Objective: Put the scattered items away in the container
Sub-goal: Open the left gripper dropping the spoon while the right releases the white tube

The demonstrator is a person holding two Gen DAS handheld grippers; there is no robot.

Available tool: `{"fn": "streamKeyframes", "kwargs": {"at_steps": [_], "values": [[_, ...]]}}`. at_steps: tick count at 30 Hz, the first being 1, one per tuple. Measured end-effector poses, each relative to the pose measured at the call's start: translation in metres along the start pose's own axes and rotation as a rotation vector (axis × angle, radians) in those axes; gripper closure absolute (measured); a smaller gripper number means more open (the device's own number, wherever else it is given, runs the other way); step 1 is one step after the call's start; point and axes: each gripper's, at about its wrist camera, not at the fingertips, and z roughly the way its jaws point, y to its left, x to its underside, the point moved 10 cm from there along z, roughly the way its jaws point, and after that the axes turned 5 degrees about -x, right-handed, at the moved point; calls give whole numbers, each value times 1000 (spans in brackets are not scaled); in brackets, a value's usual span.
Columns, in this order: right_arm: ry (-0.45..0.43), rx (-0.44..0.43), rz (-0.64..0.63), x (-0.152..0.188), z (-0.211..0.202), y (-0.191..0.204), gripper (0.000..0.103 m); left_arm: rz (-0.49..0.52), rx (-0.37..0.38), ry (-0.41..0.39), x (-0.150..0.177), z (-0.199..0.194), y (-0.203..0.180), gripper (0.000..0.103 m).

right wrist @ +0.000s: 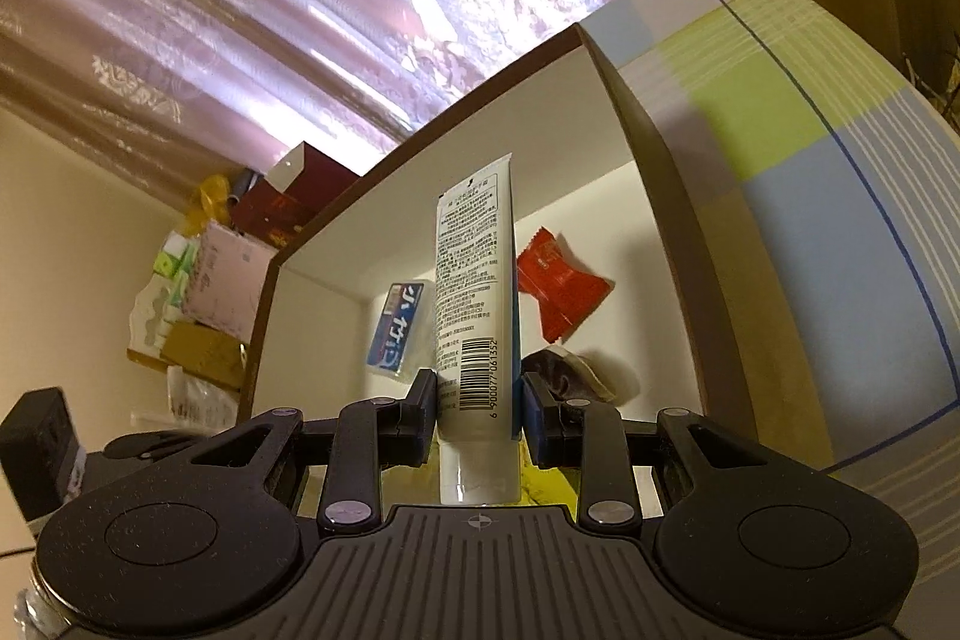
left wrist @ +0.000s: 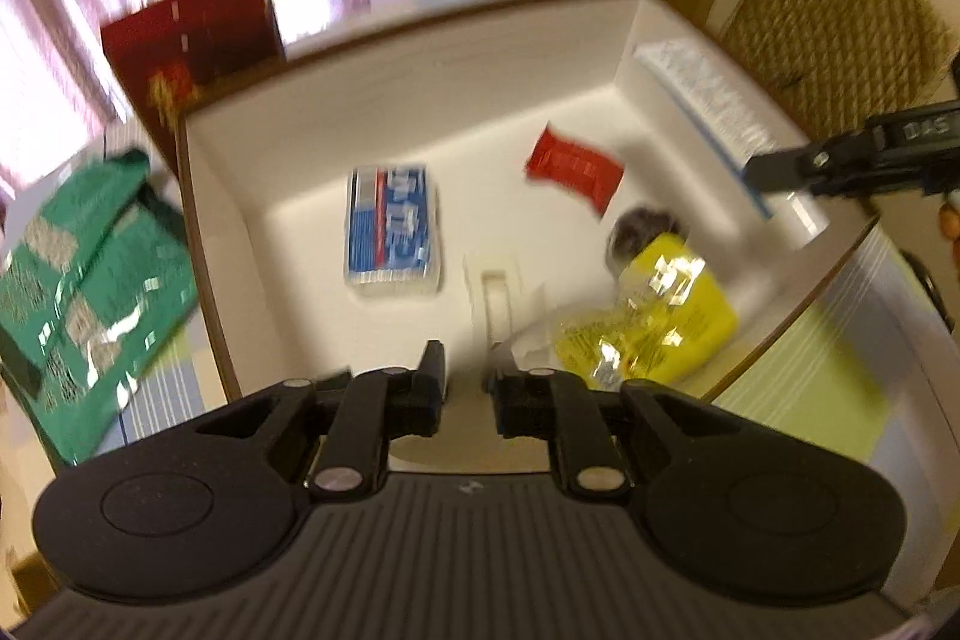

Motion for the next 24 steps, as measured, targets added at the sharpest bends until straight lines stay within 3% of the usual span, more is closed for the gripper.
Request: {"fn": "streamKeyframes", "kwargs": {"at_steps": [6,10,17,24], "values": [[11,26,-32,1,3,1,71,-18,-15,41,1,17,4,89],[15,72,-101,0,3,5,71,-14,-53,3,-5,15,7,81],[39,198,-269,3,7,11,71,-35,-89,-58,-15,0,15,76],[17,321,-379,1,15,15,71,-67,-87,-83,-12,-10,17,68]]}}
